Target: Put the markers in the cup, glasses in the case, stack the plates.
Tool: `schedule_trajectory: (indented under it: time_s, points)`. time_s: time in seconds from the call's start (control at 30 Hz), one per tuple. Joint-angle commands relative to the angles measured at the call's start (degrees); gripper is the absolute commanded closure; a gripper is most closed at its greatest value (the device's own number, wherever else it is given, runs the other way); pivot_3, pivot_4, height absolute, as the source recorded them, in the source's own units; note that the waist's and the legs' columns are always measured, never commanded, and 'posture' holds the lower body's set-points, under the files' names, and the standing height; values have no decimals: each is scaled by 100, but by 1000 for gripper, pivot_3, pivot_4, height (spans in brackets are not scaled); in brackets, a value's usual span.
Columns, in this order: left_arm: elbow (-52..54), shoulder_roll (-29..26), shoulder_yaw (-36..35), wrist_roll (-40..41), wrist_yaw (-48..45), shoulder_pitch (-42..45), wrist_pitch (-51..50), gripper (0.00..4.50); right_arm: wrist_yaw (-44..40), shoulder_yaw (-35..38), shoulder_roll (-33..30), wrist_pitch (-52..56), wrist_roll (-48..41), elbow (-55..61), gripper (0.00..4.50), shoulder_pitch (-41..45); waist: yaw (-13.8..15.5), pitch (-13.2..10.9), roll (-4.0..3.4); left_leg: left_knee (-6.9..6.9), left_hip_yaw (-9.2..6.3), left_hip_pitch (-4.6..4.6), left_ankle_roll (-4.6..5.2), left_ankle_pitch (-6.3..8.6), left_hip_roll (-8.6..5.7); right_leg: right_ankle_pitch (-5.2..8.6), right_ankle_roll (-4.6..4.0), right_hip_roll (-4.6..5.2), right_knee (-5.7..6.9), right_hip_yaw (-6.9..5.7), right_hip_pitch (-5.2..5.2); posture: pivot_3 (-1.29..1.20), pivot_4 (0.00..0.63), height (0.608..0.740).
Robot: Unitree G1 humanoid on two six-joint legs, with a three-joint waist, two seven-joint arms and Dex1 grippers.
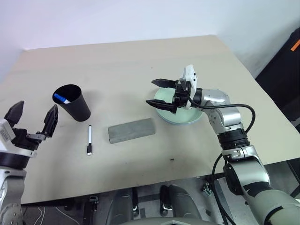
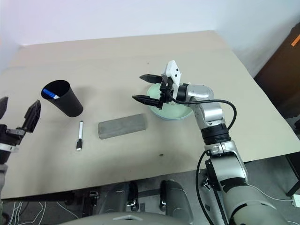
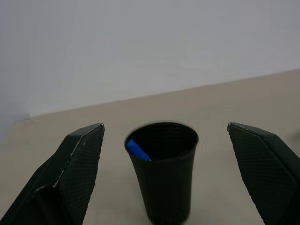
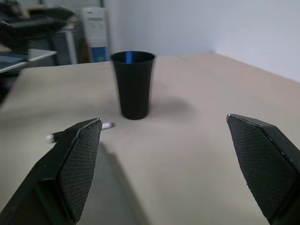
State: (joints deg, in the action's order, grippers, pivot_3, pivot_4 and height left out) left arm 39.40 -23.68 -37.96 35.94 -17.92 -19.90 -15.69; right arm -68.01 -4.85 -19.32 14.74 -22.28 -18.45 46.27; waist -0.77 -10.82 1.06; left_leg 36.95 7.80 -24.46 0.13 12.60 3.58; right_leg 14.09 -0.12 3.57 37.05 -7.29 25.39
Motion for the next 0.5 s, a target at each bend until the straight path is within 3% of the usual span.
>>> schedule_trajectory:
  time_s: [0.03, 0.2, 0.5]
  points:
    - [166, 139, 297, -224, 92, -145, 17, 81, -220, 74, -67, 244, -298, 412, 0, 141, 3, 0, 0, -2, 0, -4, 0, 0, 0, 0, 0, 0, 0, 0, 4, 0, 150, 740]
    - [-45, 479, 983, -1174, 801, -38, -84, 81, -176, 82, -103, 348, -276, 619, 0, 44, 13, -3, -4, -4, -1, -5, 0, 0, 0, 0, 0, -1, -5, -1, 5, 0, 150, 740]
    - [-75, 394, 1852, -1617, 1099, 447, -1009, 81, 115, 82, -107, 332, -171, 778, 0, -90, 10, -4, -5, -9, -1, -8, 0, 0, 1, -1, 1, -2, -8, -1, 8, 0, 150, 740]
